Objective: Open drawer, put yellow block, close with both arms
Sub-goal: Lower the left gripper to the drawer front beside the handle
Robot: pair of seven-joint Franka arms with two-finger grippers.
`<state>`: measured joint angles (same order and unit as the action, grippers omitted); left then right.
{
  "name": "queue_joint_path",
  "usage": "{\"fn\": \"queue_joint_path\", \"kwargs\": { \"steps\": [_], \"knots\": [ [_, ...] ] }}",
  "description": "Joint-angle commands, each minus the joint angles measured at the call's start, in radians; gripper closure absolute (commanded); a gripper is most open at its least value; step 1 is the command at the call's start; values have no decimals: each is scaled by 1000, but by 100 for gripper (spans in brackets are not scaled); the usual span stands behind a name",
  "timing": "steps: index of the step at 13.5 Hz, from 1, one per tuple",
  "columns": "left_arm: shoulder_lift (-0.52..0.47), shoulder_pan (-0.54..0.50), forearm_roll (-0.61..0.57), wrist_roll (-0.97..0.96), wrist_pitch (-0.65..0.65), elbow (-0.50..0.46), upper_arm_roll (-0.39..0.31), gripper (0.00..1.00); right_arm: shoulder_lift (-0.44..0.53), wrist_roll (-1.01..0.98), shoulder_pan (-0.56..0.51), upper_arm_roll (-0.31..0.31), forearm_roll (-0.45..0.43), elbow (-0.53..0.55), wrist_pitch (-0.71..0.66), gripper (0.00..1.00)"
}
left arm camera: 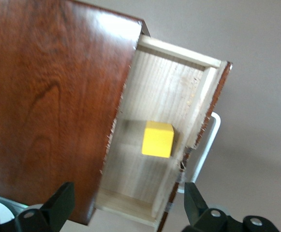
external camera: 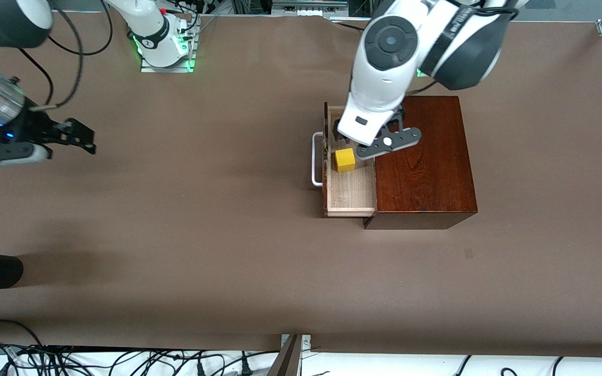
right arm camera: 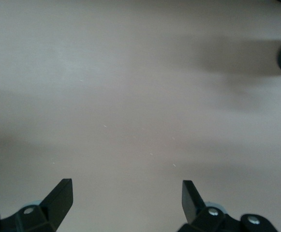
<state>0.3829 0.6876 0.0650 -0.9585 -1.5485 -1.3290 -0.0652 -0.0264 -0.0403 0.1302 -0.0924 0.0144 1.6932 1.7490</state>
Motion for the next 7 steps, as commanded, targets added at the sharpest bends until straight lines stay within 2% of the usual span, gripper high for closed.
{"fn": "queue_joint_path", "kwargs": {
  "steps": [1,7],
  "knots": [
    [43,39,38,-87,-8,42,-16,0,43,22,-12,-29,-16,25,-38,0],
    [129,133,26,-265,-142,31,-19,0,25,23,-9,-53,-31,10,-66,0]
  ]
}}
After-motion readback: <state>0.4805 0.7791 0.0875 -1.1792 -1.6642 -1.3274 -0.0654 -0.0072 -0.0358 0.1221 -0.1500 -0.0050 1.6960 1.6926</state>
